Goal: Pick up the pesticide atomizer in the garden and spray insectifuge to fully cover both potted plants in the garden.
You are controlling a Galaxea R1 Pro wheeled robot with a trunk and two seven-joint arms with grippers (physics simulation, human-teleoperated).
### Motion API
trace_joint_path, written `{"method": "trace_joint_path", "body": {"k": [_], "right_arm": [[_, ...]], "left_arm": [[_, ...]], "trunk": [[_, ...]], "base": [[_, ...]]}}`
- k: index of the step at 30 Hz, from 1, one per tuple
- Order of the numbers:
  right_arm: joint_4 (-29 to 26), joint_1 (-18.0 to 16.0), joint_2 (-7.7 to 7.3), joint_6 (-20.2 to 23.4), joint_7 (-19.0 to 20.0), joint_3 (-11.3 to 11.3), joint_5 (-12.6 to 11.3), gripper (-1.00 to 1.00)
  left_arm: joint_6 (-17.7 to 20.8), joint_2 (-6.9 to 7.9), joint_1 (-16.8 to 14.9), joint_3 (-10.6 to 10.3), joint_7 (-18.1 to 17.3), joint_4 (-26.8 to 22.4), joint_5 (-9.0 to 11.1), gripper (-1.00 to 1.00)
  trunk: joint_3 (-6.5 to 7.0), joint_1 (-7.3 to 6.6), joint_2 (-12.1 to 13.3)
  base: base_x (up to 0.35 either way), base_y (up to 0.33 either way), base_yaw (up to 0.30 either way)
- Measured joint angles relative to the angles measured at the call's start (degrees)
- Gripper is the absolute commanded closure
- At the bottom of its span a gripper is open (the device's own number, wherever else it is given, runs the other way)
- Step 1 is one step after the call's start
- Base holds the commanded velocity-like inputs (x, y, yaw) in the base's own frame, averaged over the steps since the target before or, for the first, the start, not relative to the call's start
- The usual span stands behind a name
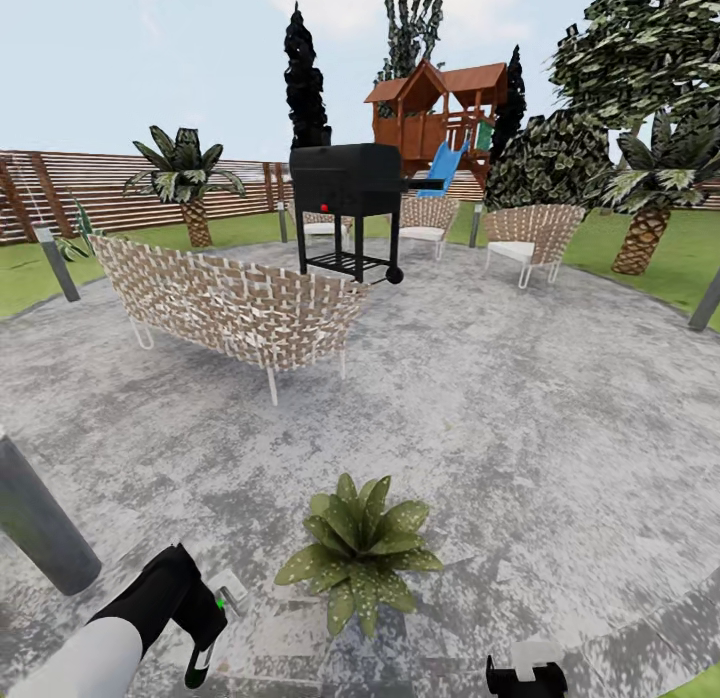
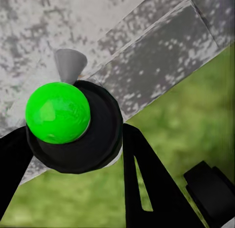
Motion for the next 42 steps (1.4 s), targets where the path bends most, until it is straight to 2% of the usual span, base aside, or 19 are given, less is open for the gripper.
{"method": "trace_joint_path", "body": {"k": [6,20,29,36,39,41,42], "right_arm": [[0.0,0.0,0.0,0.0,0.0,0.0,0.0,-1.0],[-0.1,0.0,-0.01,0.0,0.0,0.0,0.0,-1.0],[0.0,0.0,0.04,0.0,0.0,0.0,-0.1,-1.0],[-0.2,0.0,0.51,0.2,0.1,-0.1,-0.3,-1.0],[-0.3,0.0,0.61,0.1,0.2,-0.1,-0.2,-1.0],[-0.5,0.0,0.71,0.3,0.3,0.0,-0.2,-1.0],[-0.7,0.0,0.75,0.3,0.4,0.1,-0.1,-1.0]], "left_arm": [[0.0,-0.05,0.0,0.0,0.0,-0.1,0.0,1.0],[0.0,-0.24,0.0,0.1,0.0,-0.3,0.1,1.0],[0.0,-0.1,0.0,0.0,0.1,0.0,0.0,1.0],[0.0,-0.19,0.0,0.0,2.2,0.5,0.3,1.0],[-0.1,-0.28,0.0,0.3,2.3,0.1,0.6,1.0],[-0.3,-0.36,0.0,0.5,2.3,-0.1,1.8,1.0],[-0.5,-0.37,0.0,0.4,2.3,-0.1,3.1,1.0]], "trunk": [[0.0,0.03,0.0],[0.0,0.02,0.0],[-0.01,0.03,0.0],[-0.32,0.03,0.0],[-0.32,0.0,0.0],[-0.32,0.0,0.0],[-0.32,0.0,0.0]], "base": [[-0.203,-0.224,0.237],[-0.251,-0.217,0.01],[-0.261,-0.196,0.239],[-0.247,-0.125,0.115],[-0.007,-0.002,-0.007],[-0.001,0.0,-0.001],[0.0,0.0,0.0]]}}
